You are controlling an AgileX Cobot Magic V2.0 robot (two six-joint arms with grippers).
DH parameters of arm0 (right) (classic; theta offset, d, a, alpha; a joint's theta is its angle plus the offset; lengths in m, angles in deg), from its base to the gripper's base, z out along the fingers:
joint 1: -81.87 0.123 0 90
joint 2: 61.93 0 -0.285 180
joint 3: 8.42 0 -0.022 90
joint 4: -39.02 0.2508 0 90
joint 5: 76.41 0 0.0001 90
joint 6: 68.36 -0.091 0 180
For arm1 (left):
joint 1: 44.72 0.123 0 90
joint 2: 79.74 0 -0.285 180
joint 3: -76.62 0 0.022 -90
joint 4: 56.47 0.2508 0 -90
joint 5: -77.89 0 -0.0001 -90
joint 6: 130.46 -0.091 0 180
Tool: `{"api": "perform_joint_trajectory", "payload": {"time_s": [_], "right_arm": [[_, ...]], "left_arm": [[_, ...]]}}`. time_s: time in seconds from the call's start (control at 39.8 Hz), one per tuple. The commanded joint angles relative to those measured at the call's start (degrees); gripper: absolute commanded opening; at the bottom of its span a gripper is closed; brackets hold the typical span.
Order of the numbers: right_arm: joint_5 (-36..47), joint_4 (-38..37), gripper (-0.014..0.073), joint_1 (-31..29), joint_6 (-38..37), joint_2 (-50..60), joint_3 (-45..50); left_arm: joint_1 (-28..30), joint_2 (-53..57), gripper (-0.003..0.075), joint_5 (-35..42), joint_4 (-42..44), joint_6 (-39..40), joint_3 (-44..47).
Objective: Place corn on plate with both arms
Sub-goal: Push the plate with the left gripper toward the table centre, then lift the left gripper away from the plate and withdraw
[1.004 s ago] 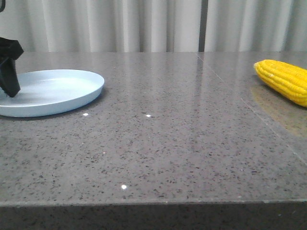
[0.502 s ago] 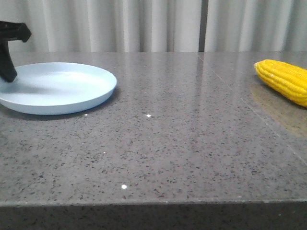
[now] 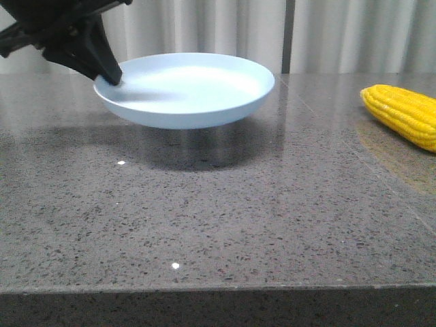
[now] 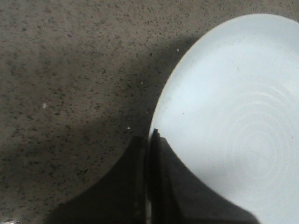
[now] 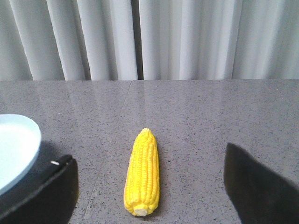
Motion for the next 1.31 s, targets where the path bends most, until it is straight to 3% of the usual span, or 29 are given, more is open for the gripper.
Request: {"api": "perform_joint_trajectory", "payload": {"time_s": [0.0,0.23,0.3,0.48,0.55,0.68,0.83,0.95,1.13,1.28], "right_arm": [[4.4,-0.4,0.0652,-0.4,0.6,-0.9,-2.0],[4.4,-0.4,0.0652,-0.4,0.6,-0.9,-2.0],[4.4,-0.4,0.0652,-0.4,0.6,-0.9,-2.0],[4.4,-0.4,0.0652,-0.4,0.6,-0.9,-2.0],[4.4,-0.4,0.0652,-0.4,0.6,-0.9,-2.0],[4.4,-0.4,0.0652,-0.4,0.6,-0.9,-2.0],[4.4,-0.4,0.0652,-0.4,0.6,-0.9,-2.0],[4.4,-0.4,0.0652,-0.4,0.6,-0.9,-2.0],[4.4,-0.4,0.0652,-0.4,0.6,-0.9,-2.0],[4.4,-0.4,0.0652,-0.4,0.6,-0.9,-2.0]], "left_arm": [[-1.6,0.1,-0.0020,3.3,-2.8,0.2,-1.9],[-2.8,-3.1,0.0010,3.0,-2.8,0.2,-1.9],[-2.8,-3.4,0.0085,2.1,-2.8,0.2,-1.9],[-2.6,-2.7,0.0348,1.9,-2.0,-0.2,-2.9],[-2.5,-1.0,0.0378,1.3,0.0,-0.2,-4.2],[-2.5,4.1,0.0304,0.6,7.0,0.5,-4.6],[-2.5,12.3,0.0125,-4.7,25.0,10.7,-2.4],[-2.5,18.6,0.0060,-6.4,37.6,17.9,2.5],[-2.5,28.6,-0.0020,-5.4,41.8,19.7,9.1],[-2.5,38.4,-0.0020,-1.8,41.8,19.7,14.5]]}}
